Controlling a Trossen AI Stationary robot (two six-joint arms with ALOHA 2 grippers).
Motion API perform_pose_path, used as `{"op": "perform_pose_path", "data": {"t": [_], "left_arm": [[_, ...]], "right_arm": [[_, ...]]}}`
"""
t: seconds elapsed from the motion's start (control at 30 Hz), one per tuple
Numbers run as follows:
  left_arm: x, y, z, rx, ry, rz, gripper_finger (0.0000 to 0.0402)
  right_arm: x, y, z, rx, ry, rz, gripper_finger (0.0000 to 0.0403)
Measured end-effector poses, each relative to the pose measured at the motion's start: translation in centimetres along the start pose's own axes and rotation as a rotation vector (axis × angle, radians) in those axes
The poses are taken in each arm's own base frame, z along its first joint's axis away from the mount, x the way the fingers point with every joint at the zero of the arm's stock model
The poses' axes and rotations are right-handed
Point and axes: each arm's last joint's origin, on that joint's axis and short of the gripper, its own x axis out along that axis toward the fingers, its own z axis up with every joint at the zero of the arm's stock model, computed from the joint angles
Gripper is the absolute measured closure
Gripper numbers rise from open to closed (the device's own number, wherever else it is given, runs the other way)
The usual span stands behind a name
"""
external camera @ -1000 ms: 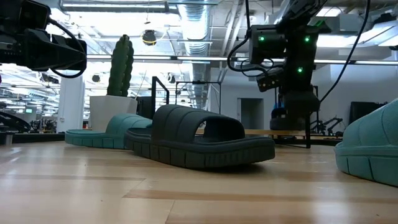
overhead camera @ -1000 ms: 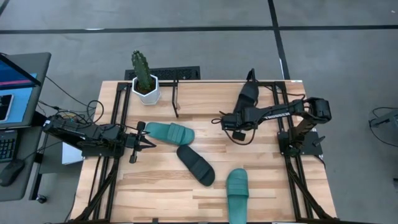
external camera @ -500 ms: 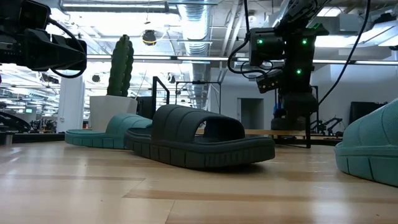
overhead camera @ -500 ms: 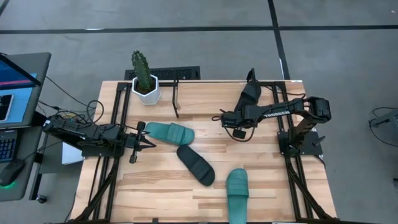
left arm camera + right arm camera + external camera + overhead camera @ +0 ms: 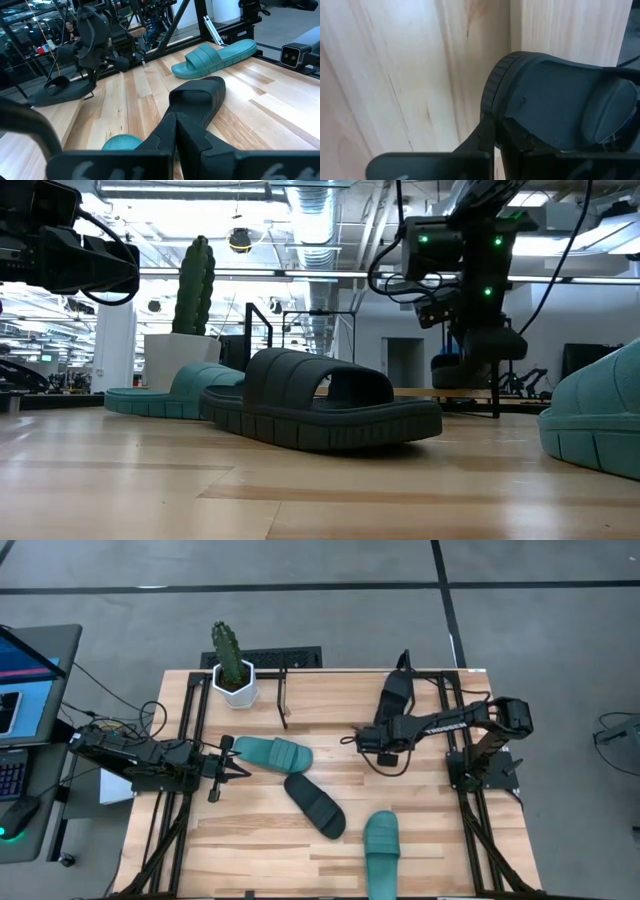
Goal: Pick and place slides into the shelf
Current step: Put the right black slide on the shelf
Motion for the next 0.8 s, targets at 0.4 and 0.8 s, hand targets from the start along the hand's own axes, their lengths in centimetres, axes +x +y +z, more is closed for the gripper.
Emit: {"op": "perform_pose_path", "data": {"t": [0.4, 0.8], "left_arm": [[0.0, 0.0, 0.0, -0.003, 0.0, 0.0, 0.0401], [0.0, 0.0, 0.0, -0.004, 0.001, 0.0, 0.0401]], "right_arm": [[-1.0, 1.1, -0.5, -0.124, 0.025, -0.019, 0.0403], [-1.8, 0.4, 0.2, -0.212, 0.006, -0.03, 0.0402]]}}
